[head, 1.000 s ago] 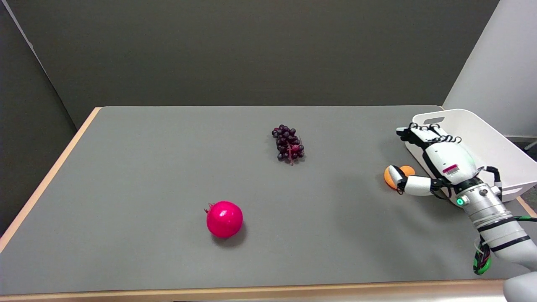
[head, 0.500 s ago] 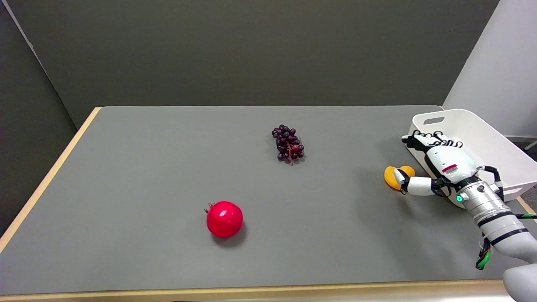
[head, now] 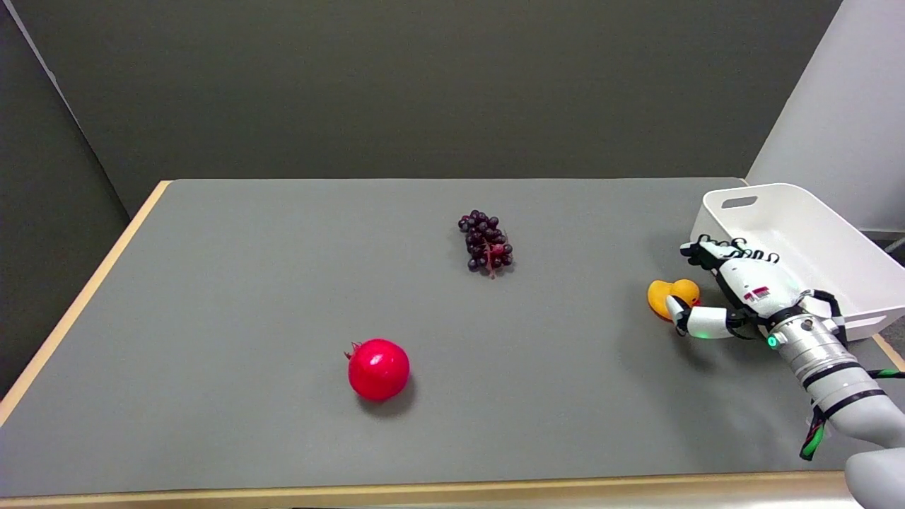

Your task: Pick up the yellow duck.

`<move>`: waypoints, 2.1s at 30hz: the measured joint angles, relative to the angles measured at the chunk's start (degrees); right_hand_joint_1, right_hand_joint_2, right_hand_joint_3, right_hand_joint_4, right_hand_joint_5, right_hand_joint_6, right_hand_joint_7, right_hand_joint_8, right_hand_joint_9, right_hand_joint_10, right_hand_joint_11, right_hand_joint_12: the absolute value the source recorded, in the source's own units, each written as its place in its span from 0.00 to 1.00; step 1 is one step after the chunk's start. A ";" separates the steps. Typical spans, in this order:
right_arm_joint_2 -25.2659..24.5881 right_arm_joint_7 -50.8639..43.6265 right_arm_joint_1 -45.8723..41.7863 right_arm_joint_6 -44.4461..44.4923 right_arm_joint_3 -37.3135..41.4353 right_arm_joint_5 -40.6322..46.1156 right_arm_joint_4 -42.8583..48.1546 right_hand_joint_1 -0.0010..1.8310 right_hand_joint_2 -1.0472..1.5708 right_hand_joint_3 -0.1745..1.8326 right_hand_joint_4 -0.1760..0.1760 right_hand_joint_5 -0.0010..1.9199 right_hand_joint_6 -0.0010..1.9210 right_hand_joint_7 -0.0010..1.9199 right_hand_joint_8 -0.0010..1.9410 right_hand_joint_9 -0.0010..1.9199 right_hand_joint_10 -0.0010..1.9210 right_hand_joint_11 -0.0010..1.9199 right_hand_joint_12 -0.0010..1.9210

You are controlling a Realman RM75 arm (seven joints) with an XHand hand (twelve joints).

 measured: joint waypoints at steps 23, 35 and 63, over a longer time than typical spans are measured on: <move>-0.88 -2.00 2.80 -3.33 -1.14 0.43 0.44 0.48 0.75 0.40 0.29 0.33 0.72 0.41 0.56 0.35 0.70 0.18 0.83; -0.80 -3.90 4.66 -3.52 -2.05 0.34 1.02 0.53 0.80 0.36 0.32 0.36 0.82 0.49 0.66 0.45 0.75 0.31 0.90; 0.73 -7.23 8.71 0.03 0.90 -1.85 8.39 0.57 0.78 0.38 0.06 0.37 0.80 0.49 0.80 0.46 0.87 0.24 0.99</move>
